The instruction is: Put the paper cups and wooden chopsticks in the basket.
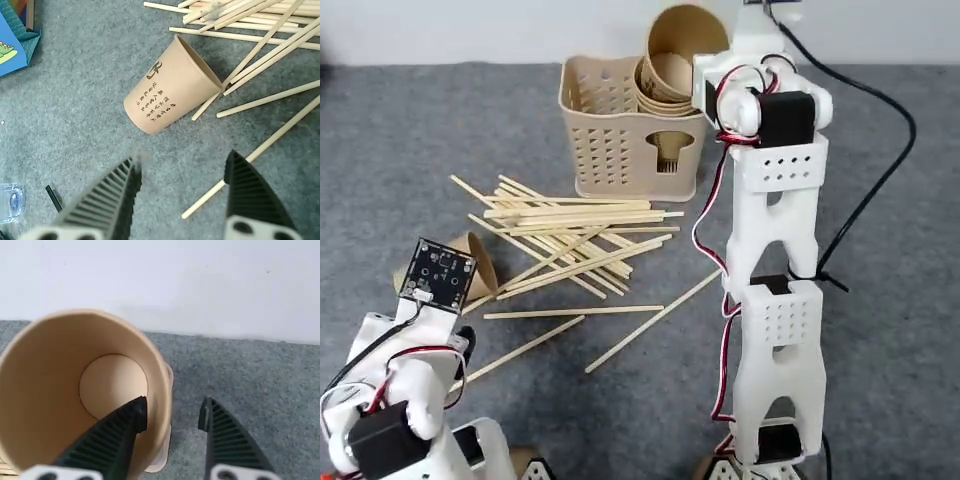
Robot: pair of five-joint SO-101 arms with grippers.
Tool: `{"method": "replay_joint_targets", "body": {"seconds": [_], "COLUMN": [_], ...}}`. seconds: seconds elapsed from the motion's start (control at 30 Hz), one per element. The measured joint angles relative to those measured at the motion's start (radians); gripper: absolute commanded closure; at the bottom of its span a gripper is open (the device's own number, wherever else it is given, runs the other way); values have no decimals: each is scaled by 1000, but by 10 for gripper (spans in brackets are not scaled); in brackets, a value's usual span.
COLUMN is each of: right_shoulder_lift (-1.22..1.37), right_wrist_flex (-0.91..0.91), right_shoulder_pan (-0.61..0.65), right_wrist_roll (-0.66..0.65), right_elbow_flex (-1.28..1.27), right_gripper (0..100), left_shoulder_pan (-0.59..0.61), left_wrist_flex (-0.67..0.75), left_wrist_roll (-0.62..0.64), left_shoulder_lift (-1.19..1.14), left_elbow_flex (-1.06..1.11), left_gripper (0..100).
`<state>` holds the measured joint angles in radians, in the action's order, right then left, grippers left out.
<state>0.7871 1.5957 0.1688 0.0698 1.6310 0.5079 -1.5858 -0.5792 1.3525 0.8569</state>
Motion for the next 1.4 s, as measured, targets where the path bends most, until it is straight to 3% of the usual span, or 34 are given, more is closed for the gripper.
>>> {"method": "replay_joint_targets", "body": {"seconds": [0.23,0.5,0.87,1.0,1.13,1.23,1.4], "right_shoulder_lift": [0,-3,-107,-115,-101,-72,-29], "right_wrist_flex": [-173,-204,-318,-170,117,153,155], "right_shoulder_pan": [0,15,-71,-124,-161,-158,-120], "right_wrist_roll": [115,127,130,95,28,49,57], "right_elbow_flex": [6,6,8,8,8,6,8], "right_gripper": [806,806,864,845,833,833,831], "left_shoulder_pan": [0,0,0,0,-3,-74,-206], "left_wrist_flex": [0,-5,-5,26,212,333,379], "left_wrist_roll": [0,0,0,77,242,143,-368], "left_shoulder_lift": [0,0,0,0,0,-9,-6], "left_elbow_flex": [0,0,0,0,38,58,57], "left_gripper": [742,742,742,742,742,742,742]}}
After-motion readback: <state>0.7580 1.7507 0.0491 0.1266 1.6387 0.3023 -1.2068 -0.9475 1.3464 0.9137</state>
